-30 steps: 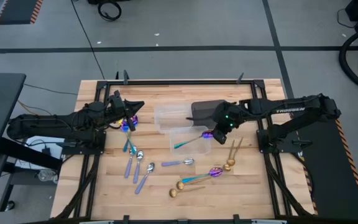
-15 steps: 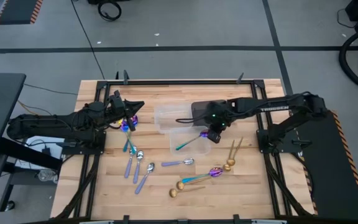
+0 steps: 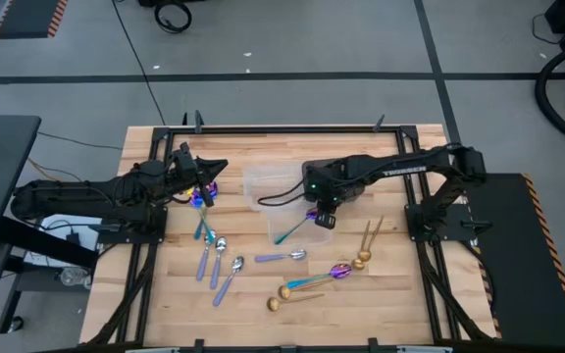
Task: Sort silverware by color (type)
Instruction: Put the purple spoon into the bottom transparent bin, then put the gold spoon into the black bin
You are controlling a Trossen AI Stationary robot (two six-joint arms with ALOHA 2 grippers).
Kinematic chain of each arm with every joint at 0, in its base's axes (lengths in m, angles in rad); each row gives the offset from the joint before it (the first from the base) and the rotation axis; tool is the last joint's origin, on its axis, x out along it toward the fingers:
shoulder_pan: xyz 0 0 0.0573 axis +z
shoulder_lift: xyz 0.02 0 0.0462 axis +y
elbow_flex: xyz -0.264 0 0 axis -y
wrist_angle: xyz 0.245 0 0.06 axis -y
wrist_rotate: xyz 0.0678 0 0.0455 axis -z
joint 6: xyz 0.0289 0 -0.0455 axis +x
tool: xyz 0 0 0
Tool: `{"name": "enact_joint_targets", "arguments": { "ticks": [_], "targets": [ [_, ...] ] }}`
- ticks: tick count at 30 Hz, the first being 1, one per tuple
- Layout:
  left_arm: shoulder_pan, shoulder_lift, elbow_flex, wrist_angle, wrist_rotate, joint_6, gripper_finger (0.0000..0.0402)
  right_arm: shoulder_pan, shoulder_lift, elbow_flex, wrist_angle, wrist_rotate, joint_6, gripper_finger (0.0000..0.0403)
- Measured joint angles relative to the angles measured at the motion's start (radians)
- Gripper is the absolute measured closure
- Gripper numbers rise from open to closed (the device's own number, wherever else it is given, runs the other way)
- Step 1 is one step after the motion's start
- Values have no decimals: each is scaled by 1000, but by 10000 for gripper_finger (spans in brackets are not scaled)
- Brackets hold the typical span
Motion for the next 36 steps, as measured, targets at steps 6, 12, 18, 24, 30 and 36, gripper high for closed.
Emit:
{"name": "enact_joint_targets", "arguments": {
  "ticks": [6, 12, 18, 24, 30, 36],
  "targets": [
    [0, 0, 0, 0, 0, 0, 372, 0, 19, 2, 10, 1, -16, 382],
    [0, 0, 0, 0, 0, 0, 372, -1, 11, 2, 10, 5, -22, 379],
    [0, 0, 0, 0, 0, -1, 372, -1, 18, 1, 15, 21, -25, 360],
    [0, 0, 0, 0, 0, -1, 372, -2, 17, 1, 25, 35, -20, 325],
    [0, 0, 0, -9, 0, -1, 372, 0, -1, 33, -23, 31, 42, 306],
    [0, 0, 0, -58, 0, 0, 372, 79, -21, 69, -36, 23, 145, 305]
  ]
}}
